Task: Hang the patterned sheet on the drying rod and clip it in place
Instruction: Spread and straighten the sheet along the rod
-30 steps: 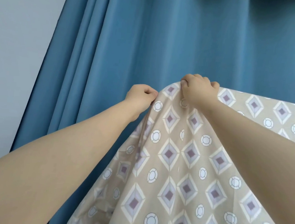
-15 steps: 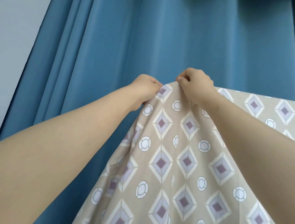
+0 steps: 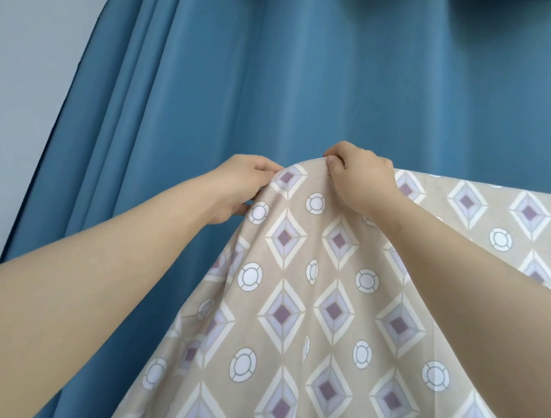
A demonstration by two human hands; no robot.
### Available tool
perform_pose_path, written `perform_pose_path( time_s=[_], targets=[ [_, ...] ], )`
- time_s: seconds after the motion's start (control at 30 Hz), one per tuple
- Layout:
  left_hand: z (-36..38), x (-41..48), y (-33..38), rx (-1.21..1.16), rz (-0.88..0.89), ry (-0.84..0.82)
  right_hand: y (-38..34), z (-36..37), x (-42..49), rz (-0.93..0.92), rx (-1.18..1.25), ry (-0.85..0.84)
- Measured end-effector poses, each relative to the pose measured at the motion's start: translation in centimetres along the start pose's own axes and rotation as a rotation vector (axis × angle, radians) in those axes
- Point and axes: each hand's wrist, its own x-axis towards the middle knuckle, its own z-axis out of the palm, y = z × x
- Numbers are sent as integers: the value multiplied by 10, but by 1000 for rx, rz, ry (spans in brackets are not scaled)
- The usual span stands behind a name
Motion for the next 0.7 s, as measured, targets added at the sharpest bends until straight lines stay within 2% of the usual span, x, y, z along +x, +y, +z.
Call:
perform_pose_path(
  time_s=[0.1,0.23,0.33,0.47,0.6,0.7],
  targets=[
    [-11,-10,-10,63,-51,-80,0,2,-1,-7,-19,-5],
    [-24,-19,-22,275,-150,-249,-1,1,-4,-11,-35,-17],
    [-35,-12,-24,355,-117,-138,-4,-2,-8,10,-43,-19],
    [-48,0,-18,236,-51,15,-10,-7,-13,46,-35,-26],
    [-56,3,-18,335,117,52,-17,-8,-14,73,-36,-2],
    [-62,-2,-23,289,264,-29,-20,-8,-13,91,-38,9]
  ],
)
